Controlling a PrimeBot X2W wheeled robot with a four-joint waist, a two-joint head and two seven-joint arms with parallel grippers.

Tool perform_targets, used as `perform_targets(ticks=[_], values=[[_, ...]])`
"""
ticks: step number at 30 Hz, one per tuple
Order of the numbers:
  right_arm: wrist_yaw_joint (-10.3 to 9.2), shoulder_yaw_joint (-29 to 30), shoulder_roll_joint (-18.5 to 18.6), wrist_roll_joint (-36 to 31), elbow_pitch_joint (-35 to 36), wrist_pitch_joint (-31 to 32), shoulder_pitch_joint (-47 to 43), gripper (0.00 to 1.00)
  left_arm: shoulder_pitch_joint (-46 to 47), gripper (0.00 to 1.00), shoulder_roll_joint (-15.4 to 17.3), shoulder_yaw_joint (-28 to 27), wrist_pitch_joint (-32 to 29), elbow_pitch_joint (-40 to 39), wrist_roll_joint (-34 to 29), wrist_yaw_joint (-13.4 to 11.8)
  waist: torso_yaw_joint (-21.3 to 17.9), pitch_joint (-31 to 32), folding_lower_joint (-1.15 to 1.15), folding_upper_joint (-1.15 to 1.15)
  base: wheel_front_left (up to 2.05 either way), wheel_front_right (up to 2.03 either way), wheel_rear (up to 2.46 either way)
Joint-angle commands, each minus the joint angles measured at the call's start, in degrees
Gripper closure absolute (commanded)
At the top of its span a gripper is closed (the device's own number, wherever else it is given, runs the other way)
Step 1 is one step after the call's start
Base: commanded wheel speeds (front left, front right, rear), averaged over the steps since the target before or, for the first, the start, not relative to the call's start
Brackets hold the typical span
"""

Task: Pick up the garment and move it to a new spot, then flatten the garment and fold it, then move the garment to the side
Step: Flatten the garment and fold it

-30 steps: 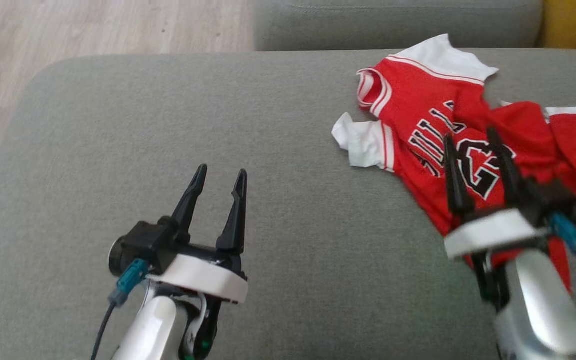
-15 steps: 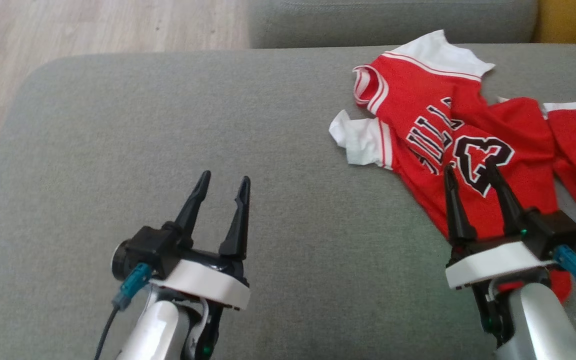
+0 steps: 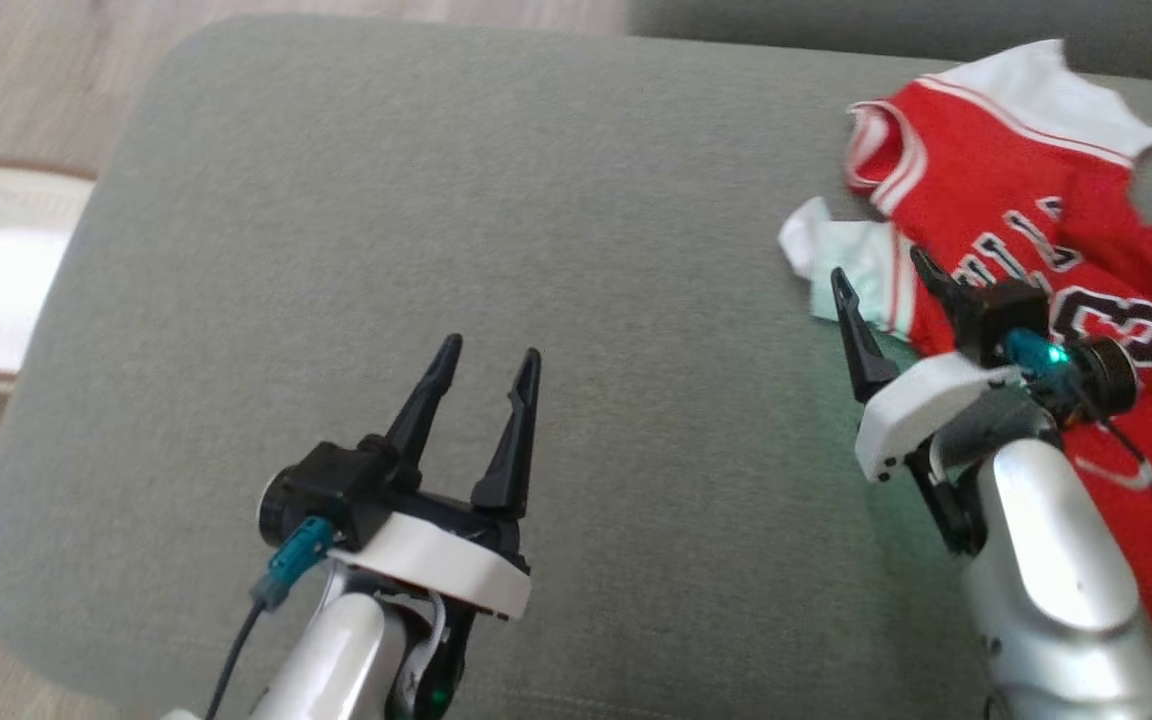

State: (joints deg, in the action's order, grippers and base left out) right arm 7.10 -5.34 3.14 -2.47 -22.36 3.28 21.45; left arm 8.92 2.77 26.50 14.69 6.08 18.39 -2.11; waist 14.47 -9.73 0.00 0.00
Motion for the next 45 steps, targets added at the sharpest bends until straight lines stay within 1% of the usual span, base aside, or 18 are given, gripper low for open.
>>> perform_targets(ticks=[1,6,7,12,16,19,20,21,23,26,30,33,35,36,39,40,41,45], values=[[0.39,-0.4,-0.3,-0.4,-0.8,0.8,3.6,0.00,2.5,0.00,0.1,-1.3,0.3,-1.7,0.3,-0.5,2.6,-1.6,0.00,0.00,0.00,0.00,0.00],[0.39,2.9,-0.1,-3.6,-10.1,2.2,9.3,0.00,2.7,0.00,0.1,-0.5,0.3,-1.9,1.1,-0.9,5.5,-2.7,0.00,0.00,0.00,0.00,0.00],[0.39,2.9,-0.1,-3.6,-10.1,2.2,9.3,0.00,2.7,0.00,0.1,-0.5,0.3,-1.9,1.1,-0.9,5.5,-2.7,0.00,0.00,0.00,0.00,0.00],[0.39,5.4,-0.1,-7.4,-18.2,1.8,14.0,0.00,3.0,0.00,0.1,0.1,0.3,-2.3,1.5,-1.2,6.8,-3.9,0.00,0.00,0.00,0.00,0.00],[0.39,7.7,-0.1,-11.7,-23.7,1.2,16.9,0.00,3.5,0.00,0.1,0.5,0.3,-2.8,1.8,-1.6,7.1,-5.2,0.00,0.00,0.00,0.00,0.00],[0.39,8.6,-0.2,-13.5,-27.5,0.4,18.8,0.00,3.9,0.00,0.1,0.7,0.3,-3.0,2.0,-1.8,7.1,-6.0,0.00,0.00,0.00,0.00,0.00],[0.39,8.3,-0.2,-13.3,-28.5,-0.4,19.5,0.99,4.1,0.00,0.1,0.8,0.3,-3.0,2.0,-1.9,7.1,-6.1,0.00,0.00,0.00,0.00,0.00],[0.39,7.6,-0.2,-12.6,-29.5,-1.6,20.1,1.00,4.2,0.00,0.1,0.8,0.3,-3.0,2.0,-1.9,7.1,-6.2,0.00,0.00,0.00,0.00,0.00],[0.39,4.4,-0.2,-9.5,-31.0,-4.8,21.3,1.00,4.4,0.00,0.1,0.7,0.3,-2.9,2.0,-2.0,6.7,-6.4,0.00,0.00,0.00,0.00,0.00],[0.39,-3.2,-0.2,-3.1,-31.5,-10.0,22.4,1.00,4.6,0.00,0.1,0.6,0.3,-2.6,1.9,-1.9,5.9,-6.2,0.00,0.00,0.00,0.00,0.00],[0.39,-15.7,-0.2,7.4,-27.6,-15.0,22.4,1.00,4.5,0.00,0.1,0.4,0.3,-2.2,1.6,-1.8,4.4,-5.3,0.00,0.00,0.00,0.00,0.00],[0.39,-25.1,-0.2,13.7,-22.6,-16.6,21.8,1.00,4.5,0.00,0.1,0.4,0.3,-2.1,1.4,-1.7,3.4,-4.8,0.00,0.00,0.00,0.00,0.00],[0.39,-30.8,-0.3,16.3,-19.9,-17.2,21.5,1.00,4.6,0.00,0.1,0.3,0.3,-2.0,1.2,-1.7,2.8,-4.4,0.00,0.00,0.00,0.00,0.00],[0.39,-35.9,-0.3,19.3,-18.2,-17.4,20.9,1.00,4.5,0.00,0.1,0.1,0.3,-1.9,1.1,-1.6,2.3,-4.0,0.00,0.00,0.00,0.00,0.00],[0.39,-43.1,-0.3,23.1,-18.1,-16.2,20.4,1.00,4.3,0.00,0.1,-0.2,0.3,-1.6,0.9,-1.5,1.8,-3.3,0.00,0.00,0.00,0.00,0.00],[0.39,-45.3,-0.3,23.8,-18.5,-15.9,20.5,0.49,4.2,0.00,0.1,-0.3,0.3,-1.5,0.9,-1.5,1.7,-3.1,0.00,0.00,0.00,0.00,0.00],[0.39,-46.8,-0.3,24.8,-18.9,-15.8,20.5,0.00,4.1,0.00,0.1,-0.4,0.3,-1.4,0.8,-1.4,1.5,-2.9,0.00,0.00,0.00,0.00,0.00],[0.39,-50.7,-0.3,28.4,-20.3,-15.9,20.8,0.00,3.6,0.00,0.1,-1.0,0.3,-1.2,0.5,-1.4,0.6,-1.9,0.00,0.00,0.00,0.00,0.00]])
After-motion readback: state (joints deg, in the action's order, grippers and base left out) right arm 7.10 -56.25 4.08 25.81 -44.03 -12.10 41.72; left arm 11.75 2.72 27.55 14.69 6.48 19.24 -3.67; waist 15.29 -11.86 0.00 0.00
